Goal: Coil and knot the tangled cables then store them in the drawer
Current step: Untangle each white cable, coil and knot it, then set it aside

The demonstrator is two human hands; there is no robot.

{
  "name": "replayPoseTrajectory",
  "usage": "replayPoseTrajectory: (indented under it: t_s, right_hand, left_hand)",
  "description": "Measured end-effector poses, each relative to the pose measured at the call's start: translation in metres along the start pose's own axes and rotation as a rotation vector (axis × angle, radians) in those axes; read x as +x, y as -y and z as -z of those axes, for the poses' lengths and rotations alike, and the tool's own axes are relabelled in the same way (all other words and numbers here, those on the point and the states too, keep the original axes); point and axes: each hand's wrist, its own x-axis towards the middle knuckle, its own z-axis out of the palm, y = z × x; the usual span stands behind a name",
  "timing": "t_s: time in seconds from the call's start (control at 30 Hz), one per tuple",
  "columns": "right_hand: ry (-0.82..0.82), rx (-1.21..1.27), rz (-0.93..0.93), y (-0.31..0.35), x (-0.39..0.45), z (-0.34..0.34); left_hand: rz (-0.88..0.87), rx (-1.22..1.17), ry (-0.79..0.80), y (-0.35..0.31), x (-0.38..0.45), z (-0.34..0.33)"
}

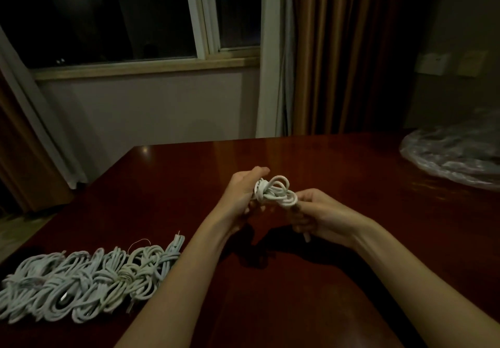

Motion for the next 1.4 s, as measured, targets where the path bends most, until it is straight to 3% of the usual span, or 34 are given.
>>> replayPoseTrajectory:
  t_s: [0.1,0.2,0.4,0.57,0.7,0.83,0.97,1.1,1.2,1.4]
  right_hand:
    - [0.060,-0.069,-0.016,0.003,-0.002,0.006]
    - [0.016,-0.117,-0.060,0.004,0.000,0.012]
    - [-0.014,-0.220,-0.068,0.002,0.003,0.006]
    - [0.043,-0.137,-0.052,0.002,0.001,0.008]
    - [-0.010,-0.234,-0.026,0.001,0.003,0.001]
    - [-0.124,-0.250,0.033,-0.002,0.009,-0.006]
    - [-0.214,-0.228,0.087,0.004,0.003,-0.003]
    - [-0.335,-0.142,0.134,0.006,0.000,0.010]
    - [-0.375,-0.171,0.139,0.005,0.002,0.010]
    - [-0.542,-0.378,0.232,-0.002,0.007,0.000]
  left_hand:
    - [-0.088,0.182,0.117,0.001,-0.004,0.003]
    - [-0.167,0.324,0.157,0.005,-0.004,0.004]
    - [-0.410,0.475,0.036,0.011,-0.001,0.009]
    - [-0.475,0.477,-0.015,0.009,0.000,0.008]
    - [-0.416,0.481,-0.084,0.010,0.002,0.003]
    - [-0.217,0.362,-0.164,0.010,0.004,-0.004]
    - [-0.014,0.038,0.068,0.004,0.000,-0.001]
    - [0.020,0.018,0.313,0.005,-0.001,0.000]
    - [0.054,-0.024,0.277,0.003,-0.004,-0.004]
    - [-0.039,-0.054,0.151,0.008,-0.008,-0.020]
